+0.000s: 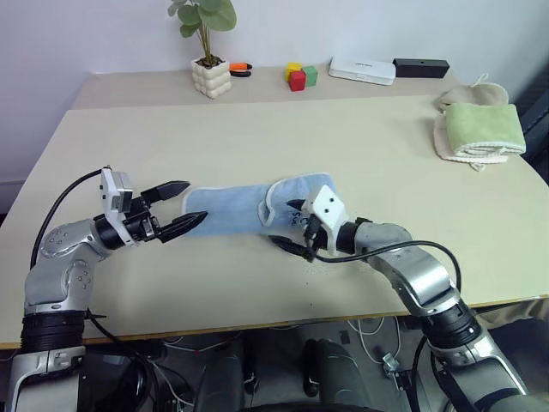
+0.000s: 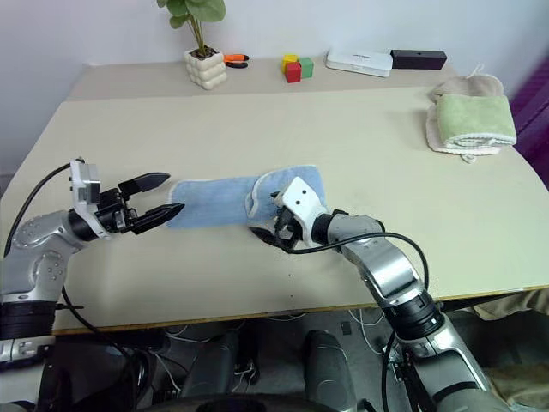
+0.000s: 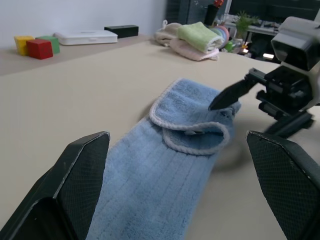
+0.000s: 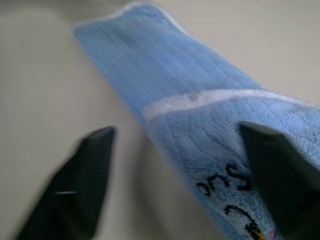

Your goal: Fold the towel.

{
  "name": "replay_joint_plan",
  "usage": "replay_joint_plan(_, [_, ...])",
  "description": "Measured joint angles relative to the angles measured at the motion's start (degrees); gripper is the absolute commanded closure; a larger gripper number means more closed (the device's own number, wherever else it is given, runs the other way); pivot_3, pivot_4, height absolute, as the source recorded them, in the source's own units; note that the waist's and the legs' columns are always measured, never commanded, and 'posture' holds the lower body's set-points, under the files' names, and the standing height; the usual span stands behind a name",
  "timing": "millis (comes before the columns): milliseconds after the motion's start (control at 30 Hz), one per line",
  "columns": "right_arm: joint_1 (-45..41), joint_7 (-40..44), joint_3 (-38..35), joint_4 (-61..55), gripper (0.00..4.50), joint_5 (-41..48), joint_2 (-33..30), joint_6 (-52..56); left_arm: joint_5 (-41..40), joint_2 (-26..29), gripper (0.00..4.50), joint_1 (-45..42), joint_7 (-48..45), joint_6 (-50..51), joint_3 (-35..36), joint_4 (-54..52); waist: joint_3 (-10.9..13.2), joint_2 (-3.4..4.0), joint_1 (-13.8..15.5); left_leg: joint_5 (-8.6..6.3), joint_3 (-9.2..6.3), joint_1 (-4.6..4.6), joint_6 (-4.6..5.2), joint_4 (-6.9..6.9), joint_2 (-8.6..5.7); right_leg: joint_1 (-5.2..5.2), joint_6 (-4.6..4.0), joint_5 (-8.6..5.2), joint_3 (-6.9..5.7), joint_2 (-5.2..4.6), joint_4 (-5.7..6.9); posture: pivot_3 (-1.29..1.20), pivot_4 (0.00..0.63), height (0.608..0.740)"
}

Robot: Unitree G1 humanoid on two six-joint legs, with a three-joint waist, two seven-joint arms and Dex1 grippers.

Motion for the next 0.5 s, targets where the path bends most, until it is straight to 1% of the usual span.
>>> replay_joint_plan(67, [-0.69, -0.30, -5.44, -1.06, 0.17, 4.96, 1.91, 2.09, 0.01, -0.05, 0.00, -0.12, -0.16, 0.00, -0.11, 0.14, 0.00, 0.00, -0.01, -0.11, 0.00, 0.01, 0.19, 0.00, 0.00, 0.00, -0.02, 0.02, 0.00, 0.01, 0.00, 0.00, 0.150, 0.740])
replay_joint_plan(167, [-3.69, -2.67, -11.69, 0.19, 1.00, 9.07, 4.00, 3.97, 0.04, -0.11, 0.00, -0.78, -0.51, -0.04, -0.17, 0.76, 0.00, 0.00, -0.02, -0.11, -0.01, 0.02, 0.18, 0.00, 0.00, -0.01, -0.04, 0.03, 0.00, 0.01, 0.00, 0.00, 0.150, 0.740])
replay_joint_plan(267, [-5.83, -6.26, -14.68, 3.55, 2.55, 9.43, 6.91, 3.56, 0.06, -0.44, 0.00, -1.28, -0.66, -0.05, -0.42, 1.00, 0.00, 0.00, -0.07, -0.10, 0.01, 0.00, 0.18, -0.02, 0.00, -0.01, -0.03, 0.04, 0.00, 0.01, 0.00, 0.00, 0.150, 0.740])
replay_joint_plan(300, [-5.89, -6.95, -14.69, 5.11, 3.11, 8.78, 7.76, 2.54, 0.07, -0.47, 0.00, -1.30, -0.69, -0.04, -0.57, 1.05, -0.01, -0.01, -0.10, -0.07, 0.02, 0.00, 0.13, -0.02, -0.01, 0.00, -0.02, 0.04, -0.01, 0.02, 0.00, 0.00, 0.150, 0.740])
replay_joint_plan(333, [-5.84, -7.47, -14.50, 6.85, 3.52, 7.97, 8.98, 1.30, 0.09, -0.53, 0.00, -1.29, -0.72, -0.04, -0.70, 1.05, -0.01, -0.01, -0.16, 0.08, 0.04, 0.00, -0.10, -0.02, -0.01, 0.00, 0.01, 0.06, -0.01, 0.03, 0.01, 0.00, 0.150, 0.740])
replay_joint_plan(367, [-5.55, -8.14, -14.15, 9.03, 4.11, 6.96, 10.36, -0.05, 0.11, -0.71, 0.00, -1.37, -0.73, -0.04, -0.88, 1.05, -0.01, 0.00, -0.22, 0.11, 0.06, 0.00, -0.12, -0.03, -0.02, -0.01, 0.05, 0.08, -0.01, 0.05, 0.02, 0.00, 0.150, 0.740])
replay_joint_plan(400, [-5.07, -8.84, -13.35, 11.57, 4.48, 5.28, 11.75, -2.31, 0.13, -0.87, 0.00, -1.38, -0.73, -0.04, -1.15, 1.04, -0.01, -0.01, -0.26, 0.12, 0.08, 0.01, -0.14, -0.03, -0.03, 0.00, 0.12, 0.12, -0.01, 0.07, 0.02, 0.00, 0.150, 0.740])
replay_joint_plan(500, [-2.54, -9.92, -11.33, 18.04, 4.48, 1.50, 14.95, -7.34, 0.19, -1.01, 0.00, -1.34, -0.63, -0.01, -1.83, 0.99, 0.00, 0.00, -0.26, 0.14, 0.10, 0.00, -0.16, -0.04, -0.04, -0.01, 0.16, 0.14, -0.01, 0.09, 0.03, 0.00, 0.150, 0.740])
